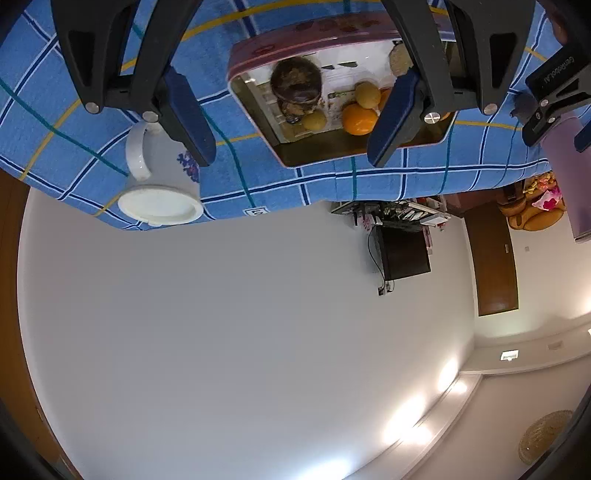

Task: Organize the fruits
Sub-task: 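Move both open tools back toward the purple root and sugarcane piece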

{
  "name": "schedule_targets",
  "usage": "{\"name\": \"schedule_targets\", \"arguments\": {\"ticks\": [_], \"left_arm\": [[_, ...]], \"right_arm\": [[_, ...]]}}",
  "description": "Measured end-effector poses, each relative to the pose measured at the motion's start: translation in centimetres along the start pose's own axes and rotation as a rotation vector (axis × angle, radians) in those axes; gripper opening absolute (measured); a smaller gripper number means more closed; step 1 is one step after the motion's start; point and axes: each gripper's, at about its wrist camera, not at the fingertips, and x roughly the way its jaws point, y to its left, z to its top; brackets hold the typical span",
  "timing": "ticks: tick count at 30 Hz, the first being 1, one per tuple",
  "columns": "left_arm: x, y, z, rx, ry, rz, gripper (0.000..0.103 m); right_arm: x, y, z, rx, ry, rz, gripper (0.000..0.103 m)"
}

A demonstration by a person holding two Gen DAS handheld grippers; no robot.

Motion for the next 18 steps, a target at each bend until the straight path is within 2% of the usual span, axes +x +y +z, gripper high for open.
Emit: {"name": "schedule_targets", "arguments": {"ticks": [8,18], "left_arm": [[0.4,2.0,-0.2,0.004,0.016,0.020,0.103],[1.7,5.4,-0.2,0.014,0.041,0.059,0.103]], "right_arm": [[-0.1,2.6,-0.5,-0.036,0.021,0.017,0.085],[0.5,6.5,-1.3,-0.005,0.084,0.063,0.085]]}}
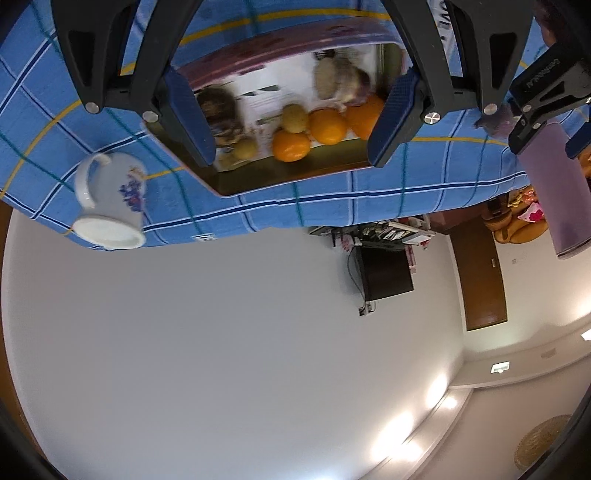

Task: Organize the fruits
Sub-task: 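Move both open tools back toward the purple root and sugarcane piece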

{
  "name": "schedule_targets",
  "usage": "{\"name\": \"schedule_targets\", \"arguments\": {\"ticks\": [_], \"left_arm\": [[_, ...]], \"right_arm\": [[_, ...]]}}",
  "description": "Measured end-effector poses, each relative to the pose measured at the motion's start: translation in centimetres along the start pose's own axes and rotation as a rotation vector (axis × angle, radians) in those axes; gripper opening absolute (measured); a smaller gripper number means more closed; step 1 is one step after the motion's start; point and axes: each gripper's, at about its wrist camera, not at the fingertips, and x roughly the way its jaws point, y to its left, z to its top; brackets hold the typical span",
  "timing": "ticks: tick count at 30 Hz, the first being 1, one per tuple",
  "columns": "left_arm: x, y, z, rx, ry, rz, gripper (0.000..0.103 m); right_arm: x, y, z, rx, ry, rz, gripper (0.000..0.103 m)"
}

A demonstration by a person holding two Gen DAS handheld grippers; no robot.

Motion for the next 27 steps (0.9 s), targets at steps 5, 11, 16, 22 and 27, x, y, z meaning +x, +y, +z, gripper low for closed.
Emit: {"name": "schedule_targets", "arguments": {"ticks": [5,11,16,22,27], "left_arm": [[0.9,1.6,0.0,-0.012,0.023,0.001,0.103],[1.8,3.3,0.0,-0.018,0.042,0.006,0.103],[2.8,4.7,0.0,-0.013,0.066,0.013,0.103],[4.2,6.7,0.0,-0.012,0.102,0.028,0.103],[5.4,8.8,-0.1,0.008,0.126,0.041,0.103]], "right_arm": [[0.0,2.8,-0.3,-0.031,-0.009,0.020,0.085],[0.1,5.7,-0.6,-0.059,-0.004,0.044,0.085],[0.4,7.9,-0.8,-0.071,0.006,0.071,0.085],[1.2,10.5,-1.1,-0.073,0.033,0.107,0.085],[2.0,12.4,-1.2,-0.086,0.054,0.126,0.085]]}}
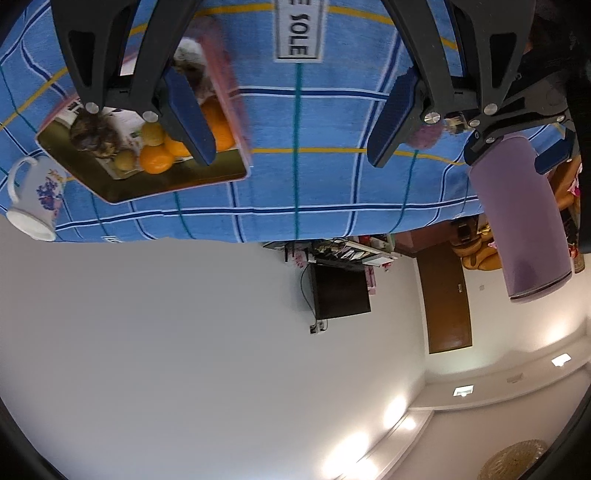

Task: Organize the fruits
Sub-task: 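Move both open tools back toward the purple root and sugarcane piece, then grasp the purple root with the right tool while the left grasps the sugarcane piece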

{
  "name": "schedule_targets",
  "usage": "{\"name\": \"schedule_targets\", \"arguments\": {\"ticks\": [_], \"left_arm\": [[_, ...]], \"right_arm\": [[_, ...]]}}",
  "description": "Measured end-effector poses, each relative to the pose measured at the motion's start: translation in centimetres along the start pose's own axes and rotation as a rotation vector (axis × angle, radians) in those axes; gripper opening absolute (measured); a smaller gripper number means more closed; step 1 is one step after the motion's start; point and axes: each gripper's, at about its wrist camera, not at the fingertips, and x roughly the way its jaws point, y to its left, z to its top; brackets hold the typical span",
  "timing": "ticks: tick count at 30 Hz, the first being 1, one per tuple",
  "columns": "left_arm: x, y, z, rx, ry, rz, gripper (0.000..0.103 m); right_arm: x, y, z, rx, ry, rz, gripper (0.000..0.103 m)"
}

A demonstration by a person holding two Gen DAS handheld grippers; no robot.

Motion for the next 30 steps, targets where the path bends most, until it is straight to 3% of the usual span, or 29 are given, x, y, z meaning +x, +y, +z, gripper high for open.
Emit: {"name": "schedule_targets", "arguments": {"ticks": [9,20,27,30], "left_arm": [[3.6,4.8,-0.4,-0.062,0.160,0.022,0.103],[3.5,6.0,0.0,0.071,0.178,0.020,0.103],[3.8,10.1,0.6,-0.008,0.197,0.045,0.103],[3.8,10.8,0.6,-0.018,0.193,0.069,0.103]], "right_arm": [[2.4,2.5,0.0,-0.041,0.090,0.037,0.085],[4.8,6.0,-0.4,-0.096,0.192,0.195,0.085],[7.0,7.9,-0.9,-0.146,0.300,0.248,0.072],[7.9,8.1,-0.9,-0.127,0.330,0.274,0.071]]}}
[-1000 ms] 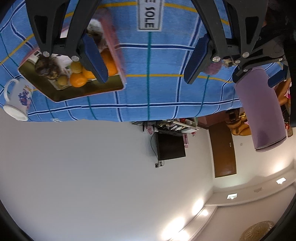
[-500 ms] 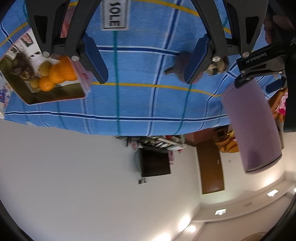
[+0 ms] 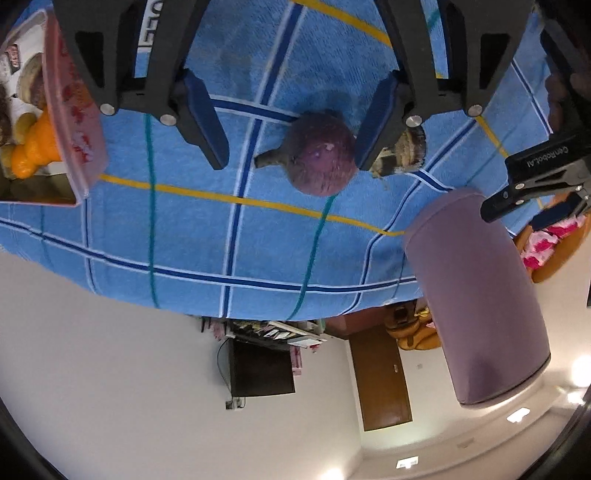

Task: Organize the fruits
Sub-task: 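Grasp the purple root with the right tool while the left grasps the sugarcane piece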

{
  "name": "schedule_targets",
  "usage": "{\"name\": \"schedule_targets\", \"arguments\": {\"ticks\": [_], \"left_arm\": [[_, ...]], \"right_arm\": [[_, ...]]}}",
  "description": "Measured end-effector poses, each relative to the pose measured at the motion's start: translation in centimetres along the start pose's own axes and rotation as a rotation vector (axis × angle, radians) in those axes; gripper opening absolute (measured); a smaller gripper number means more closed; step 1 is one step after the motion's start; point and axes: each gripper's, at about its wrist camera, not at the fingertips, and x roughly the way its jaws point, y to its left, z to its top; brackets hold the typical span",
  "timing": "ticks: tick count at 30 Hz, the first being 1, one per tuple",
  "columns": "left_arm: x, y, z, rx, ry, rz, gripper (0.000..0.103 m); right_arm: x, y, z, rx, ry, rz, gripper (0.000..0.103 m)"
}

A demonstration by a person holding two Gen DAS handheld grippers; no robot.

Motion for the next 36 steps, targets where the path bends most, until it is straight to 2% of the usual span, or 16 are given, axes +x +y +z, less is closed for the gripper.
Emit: {"name": "schedule_targets", "arguments": {"ticks": [5,7,12,18,19,23,27,30,36], "left_arm": [[-0.1,0.1,0.0,-0.032,-0.003,-0.020,0.103],[-0.4,-0.5,0.0,-0.016,-0.014,-0.058,0.103],[-0.9,-2.4,-0.1,0.045,-0.044,-0.071,0.103],[-0.8,-3.4,-0.2,0.079,-0.039,-0.069,0.103],[-0.7,-3.3,-0.1,0.081,-0.038,-0.067,0.103],[-0.8,-3.4,-0.1,0.081,-0.041,-0.064,0.103],[-0.6,-3.5,-0.1,0.082,-0.041,-0.067,0.103],[-0.5,-3.5,-0.2,0.086,-0.039,-0.080,0.103],[0.0,-3.6,-0.2,0.067,-0.039,-0.134,0.103]], "right_arm": [[1.2,0.6,0.5,-0.011,0.036,0.025,0.071],[1.7,0.4,0.6,0.011,0.050,0.039,0.071],[3.1,-0.6,0.6,0.097,0.106,0.091,0.071],[4.6,0.7,0.9,0.068,0.149,0.084,0.071],[4.8,1.0,1.0,0.060,0.154,0.079,0.070],[5.1,2.7,1.1,-0.015,0.166,0.053,0.054],[4.9,2.8,1.1,-0.027,0.164,0.039,0.054],[4.2,2.1,1.1,0.007,0.136,0.025,0.054],[0.4,1.1,1.0,0.063,-0.040,-0.050,0.054]]}}
